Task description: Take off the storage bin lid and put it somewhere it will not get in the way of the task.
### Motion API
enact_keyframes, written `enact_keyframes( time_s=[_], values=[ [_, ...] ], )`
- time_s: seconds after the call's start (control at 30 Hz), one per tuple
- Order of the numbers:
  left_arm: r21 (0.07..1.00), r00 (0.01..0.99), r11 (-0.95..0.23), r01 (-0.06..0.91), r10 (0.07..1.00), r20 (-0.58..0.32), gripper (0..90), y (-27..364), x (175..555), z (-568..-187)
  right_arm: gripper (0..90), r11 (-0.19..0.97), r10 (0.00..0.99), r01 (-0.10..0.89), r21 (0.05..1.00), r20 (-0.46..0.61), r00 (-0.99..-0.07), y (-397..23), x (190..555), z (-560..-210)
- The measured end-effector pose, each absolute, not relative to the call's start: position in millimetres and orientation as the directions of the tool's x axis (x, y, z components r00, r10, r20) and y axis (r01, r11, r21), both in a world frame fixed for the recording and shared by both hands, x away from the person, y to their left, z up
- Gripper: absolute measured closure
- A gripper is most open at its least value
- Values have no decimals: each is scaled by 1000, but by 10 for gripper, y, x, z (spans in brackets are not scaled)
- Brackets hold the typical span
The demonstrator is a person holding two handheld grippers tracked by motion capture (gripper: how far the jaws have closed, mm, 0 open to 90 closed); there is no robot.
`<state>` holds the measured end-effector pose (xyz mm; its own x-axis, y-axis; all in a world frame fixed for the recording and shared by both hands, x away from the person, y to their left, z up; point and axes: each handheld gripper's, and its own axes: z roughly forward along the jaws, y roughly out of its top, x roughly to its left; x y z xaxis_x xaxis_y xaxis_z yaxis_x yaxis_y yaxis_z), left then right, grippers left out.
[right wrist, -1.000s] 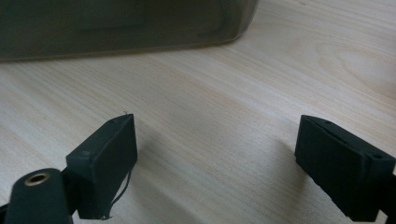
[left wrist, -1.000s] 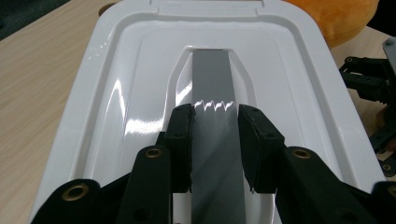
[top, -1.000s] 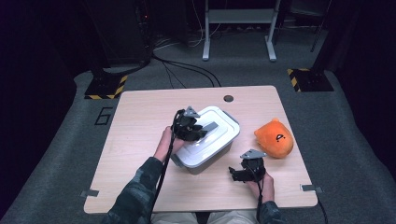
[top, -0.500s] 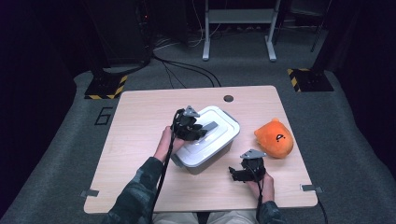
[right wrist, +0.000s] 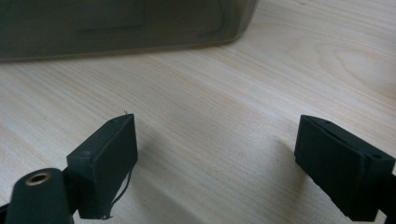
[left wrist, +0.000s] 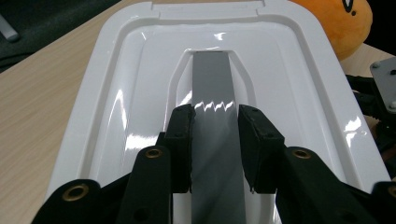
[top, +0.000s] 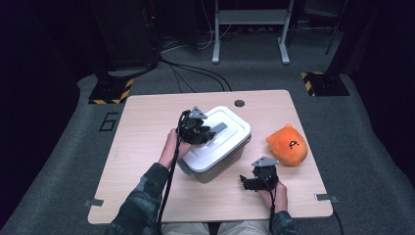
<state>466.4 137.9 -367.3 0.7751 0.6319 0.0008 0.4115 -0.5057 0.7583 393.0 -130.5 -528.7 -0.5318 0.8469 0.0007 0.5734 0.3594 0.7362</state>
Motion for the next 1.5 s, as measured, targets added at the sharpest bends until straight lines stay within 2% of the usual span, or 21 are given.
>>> enact_keyframes(
  time_s=[0.93,1.5],
  values=[
    [781,721,-462,421,693,22,665,1766,4682,-3447,127,357,849,574,737,1,-529,-1306,3931,-5286],
    [777,659,-436,455,751,35,665,2157,4733,-3379,129,358,847,573,737,1,-531,-1305,3929,-5286]
  ],
)
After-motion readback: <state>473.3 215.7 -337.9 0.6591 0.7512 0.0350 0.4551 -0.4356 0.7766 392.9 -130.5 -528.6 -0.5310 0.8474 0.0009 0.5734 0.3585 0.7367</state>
